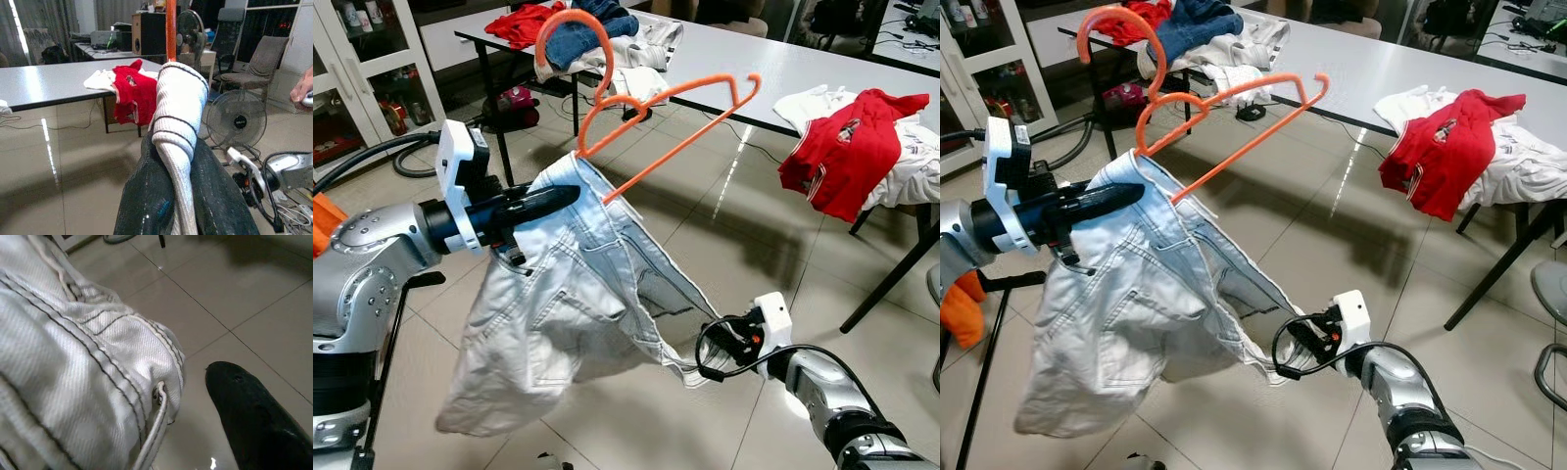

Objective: Hang hanger

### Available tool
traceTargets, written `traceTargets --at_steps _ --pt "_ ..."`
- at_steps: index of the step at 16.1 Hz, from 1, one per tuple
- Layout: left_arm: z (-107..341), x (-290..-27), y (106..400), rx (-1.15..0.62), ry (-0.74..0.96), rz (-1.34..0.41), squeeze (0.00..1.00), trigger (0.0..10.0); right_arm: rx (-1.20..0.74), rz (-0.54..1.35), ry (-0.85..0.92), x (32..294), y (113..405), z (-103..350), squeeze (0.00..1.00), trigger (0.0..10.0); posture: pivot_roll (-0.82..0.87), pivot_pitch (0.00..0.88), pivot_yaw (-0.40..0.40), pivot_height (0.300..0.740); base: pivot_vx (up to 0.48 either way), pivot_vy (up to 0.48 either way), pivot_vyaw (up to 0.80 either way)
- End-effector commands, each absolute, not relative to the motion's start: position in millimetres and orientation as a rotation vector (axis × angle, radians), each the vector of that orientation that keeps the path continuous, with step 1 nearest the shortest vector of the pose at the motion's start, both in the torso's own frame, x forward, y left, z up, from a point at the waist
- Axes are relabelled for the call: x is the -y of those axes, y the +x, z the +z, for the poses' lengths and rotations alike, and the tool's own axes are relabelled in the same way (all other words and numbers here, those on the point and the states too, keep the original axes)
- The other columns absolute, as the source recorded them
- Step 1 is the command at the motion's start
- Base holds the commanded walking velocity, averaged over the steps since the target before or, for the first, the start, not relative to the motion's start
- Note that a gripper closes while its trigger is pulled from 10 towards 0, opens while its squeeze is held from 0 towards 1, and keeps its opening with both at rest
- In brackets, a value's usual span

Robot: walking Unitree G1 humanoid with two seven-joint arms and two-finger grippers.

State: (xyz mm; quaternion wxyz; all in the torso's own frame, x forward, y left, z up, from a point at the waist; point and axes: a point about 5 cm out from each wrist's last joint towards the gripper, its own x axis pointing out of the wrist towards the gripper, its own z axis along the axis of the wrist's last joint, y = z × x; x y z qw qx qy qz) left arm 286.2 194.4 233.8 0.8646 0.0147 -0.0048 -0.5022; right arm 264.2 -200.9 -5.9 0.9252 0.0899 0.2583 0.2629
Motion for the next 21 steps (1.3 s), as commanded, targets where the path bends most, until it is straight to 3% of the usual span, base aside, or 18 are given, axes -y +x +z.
traceTargets --at_steps 1,15,21 --pt "245.2 -196.4 286.8 0.065 0.069 -1.054 0.00 10.0 -0.508 0.516 0.192 211.5 265.0 -1.5 0.00 0.0 -0.09 0.000 -0.032 0.740 0.000 0.000 0.00" --pt "228.1 -198.3 279.2 -0.006 0.168 -1.103 0.00 10.0 -0.465 0.617 0.279 231.9 270.5 19.4 0.00 0.0 -0.09 0.000 -0.034 0.740 0.000 0.000 0.00" --pt "202.2 -202.1 267.3 -0.130 0.346 -1.186 0.00 10.0 -0.388 0.614 0.233 259.3 301.0 68.0 0.00 0.0 -0.10 0.000 -0.050 0.740 0.000 0.000 0.00"
